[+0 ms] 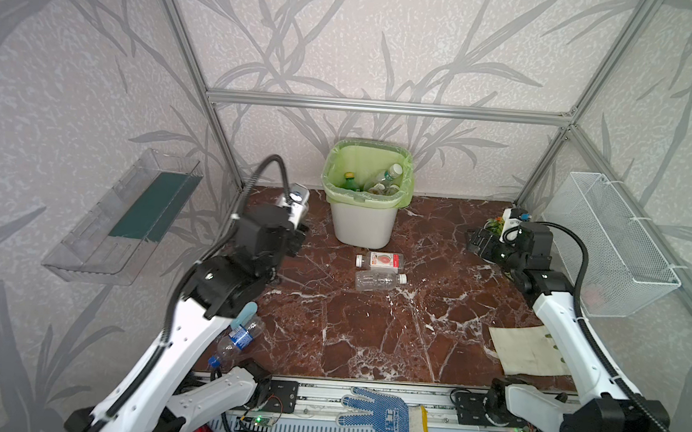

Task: Throw the plastic bottles in the bin
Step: 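Lift the white-label bottle over the bin and open the left gripper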

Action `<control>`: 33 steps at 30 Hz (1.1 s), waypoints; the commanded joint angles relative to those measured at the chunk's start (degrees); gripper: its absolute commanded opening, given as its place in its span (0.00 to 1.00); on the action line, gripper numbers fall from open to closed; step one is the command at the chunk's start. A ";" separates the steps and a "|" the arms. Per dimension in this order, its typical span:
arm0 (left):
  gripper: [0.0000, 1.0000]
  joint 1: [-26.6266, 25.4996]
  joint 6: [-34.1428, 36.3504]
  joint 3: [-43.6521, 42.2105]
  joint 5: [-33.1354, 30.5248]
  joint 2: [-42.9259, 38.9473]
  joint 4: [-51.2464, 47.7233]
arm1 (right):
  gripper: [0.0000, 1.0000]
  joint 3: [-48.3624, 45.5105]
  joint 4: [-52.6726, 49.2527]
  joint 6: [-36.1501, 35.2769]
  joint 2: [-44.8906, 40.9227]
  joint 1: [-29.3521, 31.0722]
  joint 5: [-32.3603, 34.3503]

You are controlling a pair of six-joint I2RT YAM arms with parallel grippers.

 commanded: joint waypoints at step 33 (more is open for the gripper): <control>0.99 0.40 -18.01 14.87 -4.08 22.63 18.60 | 0.99 -7.61 0.96 -0.54 -5.38 -1.87 -2.11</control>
